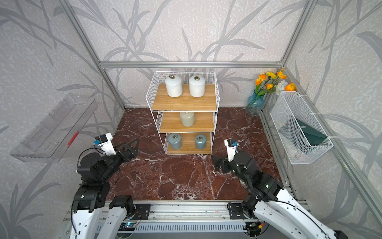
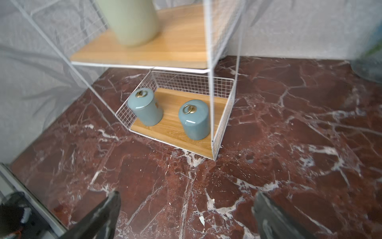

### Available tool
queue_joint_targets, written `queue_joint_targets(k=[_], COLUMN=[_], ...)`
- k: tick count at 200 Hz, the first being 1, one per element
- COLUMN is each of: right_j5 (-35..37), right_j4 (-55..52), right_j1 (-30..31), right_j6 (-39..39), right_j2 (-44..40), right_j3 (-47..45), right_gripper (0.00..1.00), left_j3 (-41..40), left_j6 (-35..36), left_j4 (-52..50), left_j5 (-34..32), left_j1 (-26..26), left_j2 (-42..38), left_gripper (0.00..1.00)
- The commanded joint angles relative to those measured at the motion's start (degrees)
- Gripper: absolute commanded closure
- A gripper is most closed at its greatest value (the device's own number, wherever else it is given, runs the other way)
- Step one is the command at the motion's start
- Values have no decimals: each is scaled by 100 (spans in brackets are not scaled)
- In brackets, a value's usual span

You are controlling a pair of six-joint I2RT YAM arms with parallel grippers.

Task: Remove the tea canisters from the shelf
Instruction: Pick up the tea canister from the shelf.

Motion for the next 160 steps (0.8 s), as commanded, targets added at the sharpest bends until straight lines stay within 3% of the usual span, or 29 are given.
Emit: queue_joint_targets(k=[1, 23, 57, 160], right_j5=[1410, 1574, 2657, 4019], right_j4=[856, 1403, 2032, 4209], right_j1=[959, 1541, 2368, 2325], right_j6=[-412, -378, -800, -1628], right_j2=[422, 1048, 1987, 2770], right_j3=[279, 415, 881, 956], right_gripper=[1, 1, 1, 1], left_j3=[186, 171, 69, 241], left_j6=[268, 274, 545, 1625], left_j4=[7, 145, 283, 716], left_j5=[-2, -33, -618, -2681], left_j1=[-156, -418, -1210, -3104], left_j2=[151, 279, 431, 1389], left_gripper=[1, 1, 2, 4])
